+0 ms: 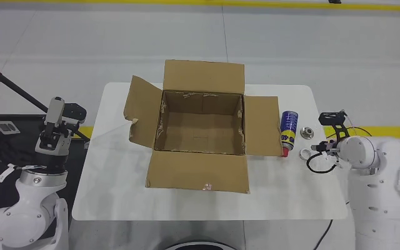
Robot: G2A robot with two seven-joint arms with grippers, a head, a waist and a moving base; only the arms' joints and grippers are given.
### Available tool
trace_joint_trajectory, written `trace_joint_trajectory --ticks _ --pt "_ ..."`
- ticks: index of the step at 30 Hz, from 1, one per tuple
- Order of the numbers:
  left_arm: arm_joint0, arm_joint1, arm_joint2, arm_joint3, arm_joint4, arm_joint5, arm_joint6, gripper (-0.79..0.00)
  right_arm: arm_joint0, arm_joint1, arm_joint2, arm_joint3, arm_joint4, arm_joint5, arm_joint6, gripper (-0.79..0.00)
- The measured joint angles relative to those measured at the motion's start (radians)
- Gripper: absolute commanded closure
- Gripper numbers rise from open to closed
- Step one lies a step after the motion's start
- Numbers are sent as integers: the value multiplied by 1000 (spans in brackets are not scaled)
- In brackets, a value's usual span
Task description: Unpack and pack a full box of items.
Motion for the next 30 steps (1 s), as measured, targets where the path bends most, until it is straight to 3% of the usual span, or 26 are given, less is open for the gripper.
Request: trace_joint_trajectory --ticks 17,30 --pt "0 0 0 0 0 0 0 -785 63 2 -84 179 12 11 -33 -296" --pt "0 0 0 0 0 0 0 -785 105 2 -141 259 14 17 -48 -172"
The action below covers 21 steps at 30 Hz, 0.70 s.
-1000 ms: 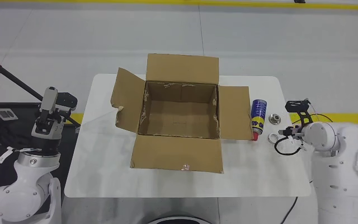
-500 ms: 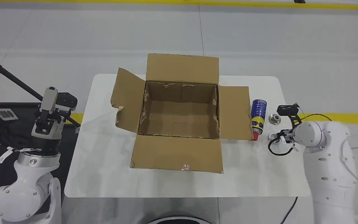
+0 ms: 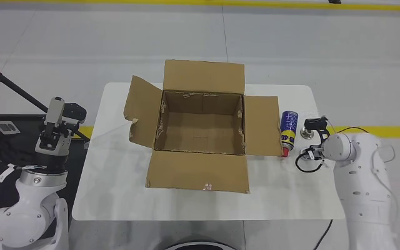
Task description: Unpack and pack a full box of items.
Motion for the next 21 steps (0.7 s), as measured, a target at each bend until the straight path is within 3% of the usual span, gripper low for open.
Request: trace_joint_trajectory --ticks 2,7,15,21 --pt "0 0 0 0 0 0 0 -785 5 0 -6 10 0 0 -1 -148" --pt "0 0 0 0 0 0 0 -785 12 3 -15 27 1 -3 -3 0" --pt "0 0 0 0 0 0 0 -785 16 7 -16 26 6 1 -10 0" --pt "0 0 0 0 0 0 0 -785 15 14 20 -57 39 18 -33 0"
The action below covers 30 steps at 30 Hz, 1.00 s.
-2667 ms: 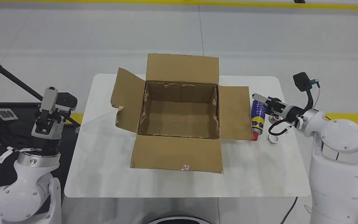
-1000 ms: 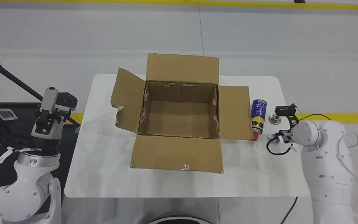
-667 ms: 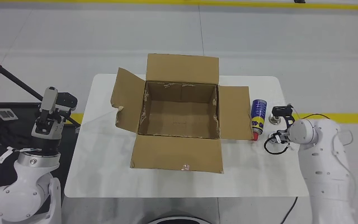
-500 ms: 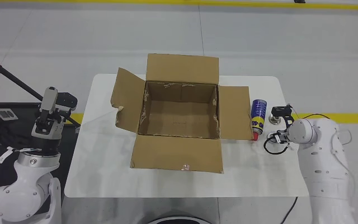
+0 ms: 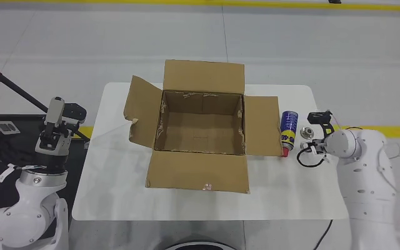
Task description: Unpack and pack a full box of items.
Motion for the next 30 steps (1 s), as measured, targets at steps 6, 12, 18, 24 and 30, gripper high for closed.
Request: trace_joint_trajectory --ticks 6,12,18,24,30 --pt "0 0 0 0 0 0 0 -785 0 2 21 -181 57 43 -16 0" --pt "0 0 0 0 0 0 0 -785 21 -13 -39 -406 152 118 -89 0" --pt "0 0 0 0 0 0 0 -785 103 -43 -236 -477 207 167 -159 0" --pt "0 0 0 0 0 0 0 -785 228 -100 -525 -328 201 209 -230 0" --pt "0 0 0 0 0 0 0 -785 352 -183 -767 -87 249 237 -310 0"
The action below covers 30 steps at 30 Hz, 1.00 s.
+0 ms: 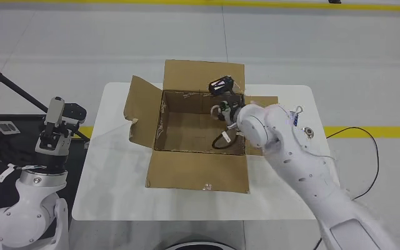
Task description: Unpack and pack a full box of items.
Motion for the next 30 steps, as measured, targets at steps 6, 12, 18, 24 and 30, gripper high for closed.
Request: trace_joint_trajectory --ticks 6,12,18,24,30 --pt "0 0 0 0 0 0 0 -785 92 -87 -156 199 61 -22 -53 0" --pt "0 0 0 0 0 0 0 -785 133 -159 -247 309 54 9 -108 0" --pt "0 0 0 0 0 0 0 -785 157 -224 -291 417 98 -8 -144 0" --pt "0 0 0 0 0 0 0 -785 187 -282 -332 528 98 -47 -141 0" --pt "0 0 0 0 0 0 0 -785 202 -329 -355 633 89 -87 -157 -92"
